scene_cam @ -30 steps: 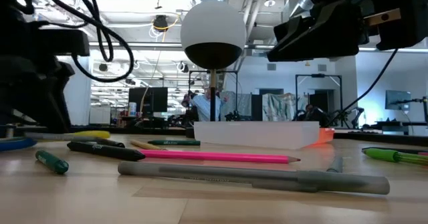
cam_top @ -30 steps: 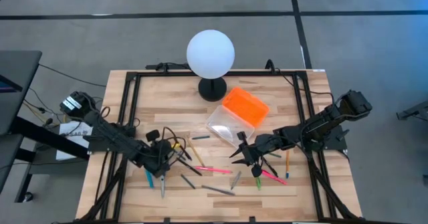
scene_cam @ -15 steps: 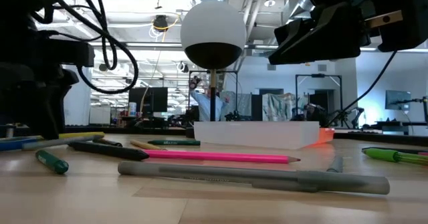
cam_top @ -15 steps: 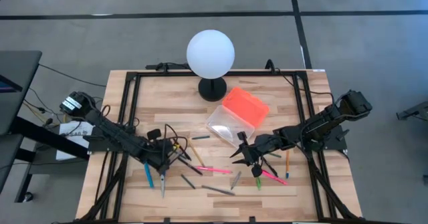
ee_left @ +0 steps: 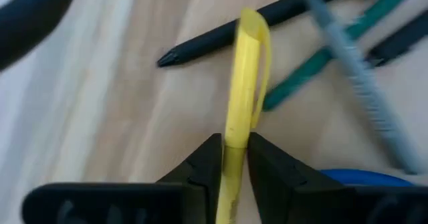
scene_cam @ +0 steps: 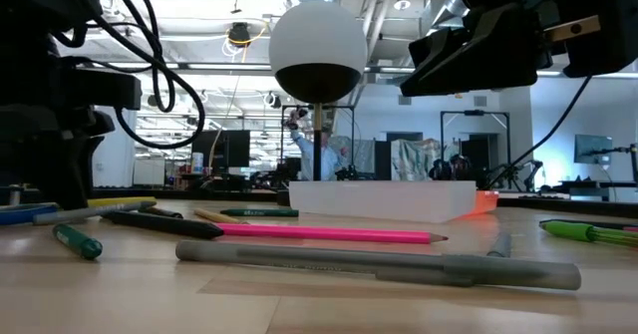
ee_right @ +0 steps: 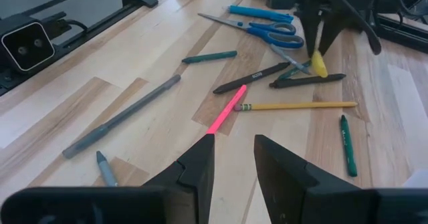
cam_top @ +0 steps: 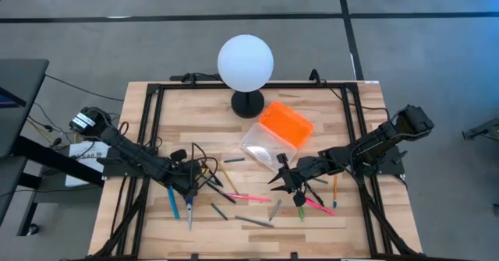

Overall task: Pick & place school supplies into a supply box
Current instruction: Put the yellow pen into the orange supply box

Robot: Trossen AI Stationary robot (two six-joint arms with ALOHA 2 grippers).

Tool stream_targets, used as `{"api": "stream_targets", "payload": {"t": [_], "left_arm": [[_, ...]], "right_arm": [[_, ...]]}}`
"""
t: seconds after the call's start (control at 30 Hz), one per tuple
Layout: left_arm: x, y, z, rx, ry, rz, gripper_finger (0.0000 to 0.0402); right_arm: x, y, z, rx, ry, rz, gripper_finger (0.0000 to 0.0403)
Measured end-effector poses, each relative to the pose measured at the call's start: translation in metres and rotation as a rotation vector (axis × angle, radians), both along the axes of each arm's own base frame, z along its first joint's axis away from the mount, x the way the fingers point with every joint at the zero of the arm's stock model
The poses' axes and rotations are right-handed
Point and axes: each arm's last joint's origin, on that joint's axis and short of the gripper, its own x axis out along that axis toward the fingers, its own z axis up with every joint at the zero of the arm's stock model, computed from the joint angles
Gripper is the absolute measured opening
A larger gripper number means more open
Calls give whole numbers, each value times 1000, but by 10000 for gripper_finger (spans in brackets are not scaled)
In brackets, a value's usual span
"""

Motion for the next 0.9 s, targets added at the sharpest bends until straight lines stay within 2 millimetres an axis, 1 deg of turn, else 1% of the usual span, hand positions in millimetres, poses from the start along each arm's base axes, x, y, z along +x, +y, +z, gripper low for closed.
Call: {"api": "stream_targets", "payload": {"t": [0.13, 0.27, 0.37, 0.43, 0.5, 0.7, 0.77, 0.9], "left_arm": [[0, 1, 0, 13, 3, -2, 22], [0, 1, 0, 25, -1, -8, 21], [2, 0, 3, 46, -15, -20, 36], [7, -2, 8, 65, -36, -41, 47], [12, -4, 15, 88, -49, -62, 48], [31, -8, 39, 188, -112, -162, 25], [37, -4, 46, 239, -131, -177, 25], [53, 8, 53, 359, -202, -187, 43]], "right_arm": [[0, 0, 0, -1, 0, 1, 101], [0, 0, 0, -6, -2, 4, 101], [0, 0, 0, -7, -2, 4, 101], [0, 0, 0, -7, -2, 4, 101], [0, 0, 0, -8, -3, 4, 101], [2, -6, 0, -8, -3, -17, 101], [3, -8, 0, -8, -2, -24, 101], [3, -9, 0, -7, -3, -29, 101]]}}
